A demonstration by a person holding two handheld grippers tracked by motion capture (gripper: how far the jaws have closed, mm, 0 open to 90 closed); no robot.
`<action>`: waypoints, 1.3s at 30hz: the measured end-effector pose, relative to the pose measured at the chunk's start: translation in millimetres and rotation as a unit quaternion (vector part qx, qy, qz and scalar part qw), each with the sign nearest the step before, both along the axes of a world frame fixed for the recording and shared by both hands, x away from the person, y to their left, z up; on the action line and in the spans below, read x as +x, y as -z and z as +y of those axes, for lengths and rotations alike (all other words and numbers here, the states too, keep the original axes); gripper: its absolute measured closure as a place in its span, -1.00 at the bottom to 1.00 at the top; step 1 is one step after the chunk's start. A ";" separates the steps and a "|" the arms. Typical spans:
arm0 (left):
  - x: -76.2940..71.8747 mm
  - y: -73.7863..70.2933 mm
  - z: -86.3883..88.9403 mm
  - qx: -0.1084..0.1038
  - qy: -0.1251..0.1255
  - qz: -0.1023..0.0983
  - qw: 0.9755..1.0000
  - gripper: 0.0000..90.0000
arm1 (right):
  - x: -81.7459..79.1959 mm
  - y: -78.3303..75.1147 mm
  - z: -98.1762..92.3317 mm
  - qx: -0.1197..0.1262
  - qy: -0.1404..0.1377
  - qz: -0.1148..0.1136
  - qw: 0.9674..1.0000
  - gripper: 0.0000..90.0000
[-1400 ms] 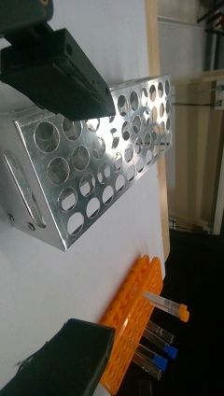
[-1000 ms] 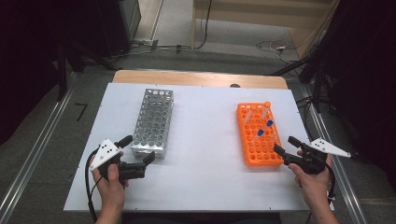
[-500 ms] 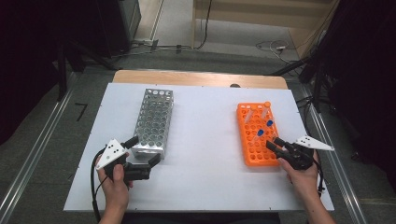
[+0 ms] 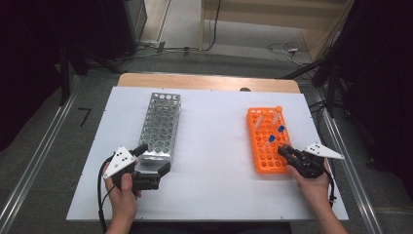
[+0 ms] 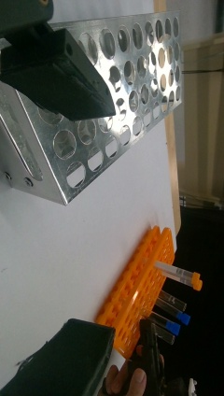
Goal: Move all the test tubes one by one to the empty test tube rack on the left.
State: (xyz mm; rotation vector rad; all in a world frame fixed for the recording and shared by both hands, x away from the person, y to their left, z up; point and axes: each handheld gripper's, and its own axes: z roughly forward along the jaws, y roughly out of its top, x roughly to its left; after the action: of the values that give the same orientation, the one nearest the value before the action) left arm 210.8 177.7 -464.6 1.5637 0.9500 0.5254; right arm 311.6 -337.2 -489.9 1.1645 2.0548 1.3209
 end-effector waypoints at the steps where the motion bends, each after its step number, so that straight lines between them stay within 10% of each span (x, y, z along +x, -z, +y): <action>1: 0.0 -0.1 0.0 -0.001 0.000 0.000 1.000 -1.00 | 0.0 -0.4 -0.4 -0.001 0.004 -0.001 1.000 0.63; 16: -1.2 -2.6 -7.4 0.006 0.009 -0.005 1.000 -1.00 | -16.8 -32.2 -3.6 0.028 0.008 -0.043 0.999 0.64; 39: -3.5 -16.0 -35.3 0.001 0.064 -0.001 0.998 -1.00 | -51.7 -44.9 57.6 0.029 -0.134 -0.010 0.990 0.64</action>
State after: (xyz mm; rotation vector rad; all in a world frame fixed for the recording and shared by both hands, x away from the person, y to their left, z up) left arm 207.3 142.4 -448.7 1.6137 0.8416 0.4366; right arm 259.9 -279.6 -445.0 0.9164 2.2320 1.5186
